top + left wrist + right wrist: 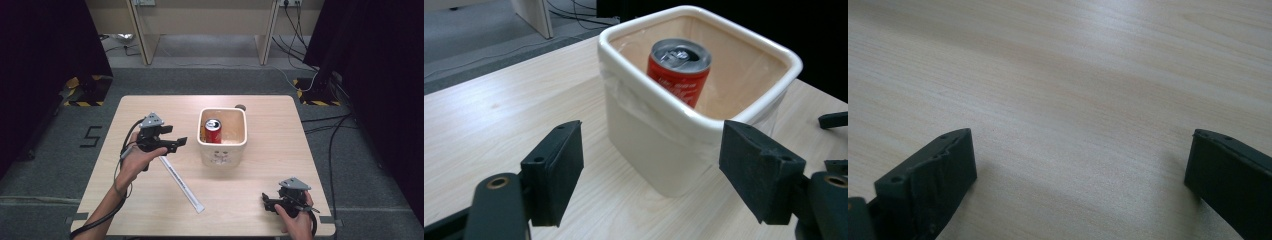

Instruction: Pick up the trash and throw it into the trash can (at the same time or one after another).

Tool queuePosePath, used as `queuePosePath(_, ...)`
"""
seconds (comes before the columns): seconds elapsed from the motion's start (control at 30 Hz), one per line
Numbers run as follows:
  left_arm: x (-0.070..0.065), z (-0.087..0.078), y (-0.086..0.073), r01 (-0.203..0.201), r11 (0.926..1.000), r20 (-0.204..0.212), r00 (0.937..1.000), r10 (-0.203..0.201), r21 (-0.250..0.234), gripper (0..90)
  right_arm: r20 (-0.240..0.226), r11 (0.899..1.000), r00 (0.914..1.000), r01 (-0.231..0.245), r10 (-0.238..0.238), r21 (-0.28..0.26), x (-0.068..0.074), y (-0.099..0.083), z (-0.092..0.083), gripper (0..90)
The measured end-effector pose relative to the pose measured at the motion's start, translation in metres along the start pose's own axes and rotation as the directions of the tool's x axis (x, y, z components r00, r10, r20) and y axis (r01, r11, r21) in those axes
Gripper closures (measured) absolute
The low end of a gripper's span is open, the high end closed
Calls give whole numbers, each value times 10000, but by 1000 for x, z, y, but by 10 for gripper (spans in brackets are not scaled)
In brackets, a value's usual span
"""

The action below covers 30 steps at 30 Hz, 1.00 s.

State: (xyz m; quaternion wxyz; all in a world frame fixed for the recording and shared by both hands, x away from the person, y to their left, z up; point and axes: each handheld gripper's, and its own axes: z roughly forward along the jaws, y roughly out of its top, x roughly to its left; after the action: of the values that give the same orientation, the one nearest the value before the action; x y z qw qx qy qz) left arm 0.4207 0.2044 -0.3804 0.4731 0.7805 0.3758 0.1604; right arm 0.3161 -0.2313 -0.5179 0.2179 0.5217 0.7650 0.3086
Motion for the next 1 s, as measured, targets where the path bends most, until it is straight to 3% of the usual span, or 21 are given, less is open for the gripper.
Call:
queuePosePath(0.1,5,-2,-4,51,10000,-241,9997,-51,20,260,7,10000,10000,-27,27,-7,0,0,0,2)
queuePosePath(0.33,10,-1,-19,391,9988,-244,9990,-384,283,268,-1,10000,10000,-23,23,8,0,0,0,2)
queuePosePath(0.63,11,13,-55,856,9911,-95,9963,-851,1015,275,-1,10000,10000,-25,25,11,0,0,0,2)
queuePosePath(1.0,8,22,-85,1051,9873,-596,9933,-986,1189,287,0,10000,10000,-26,26,9,0,0,0,2)
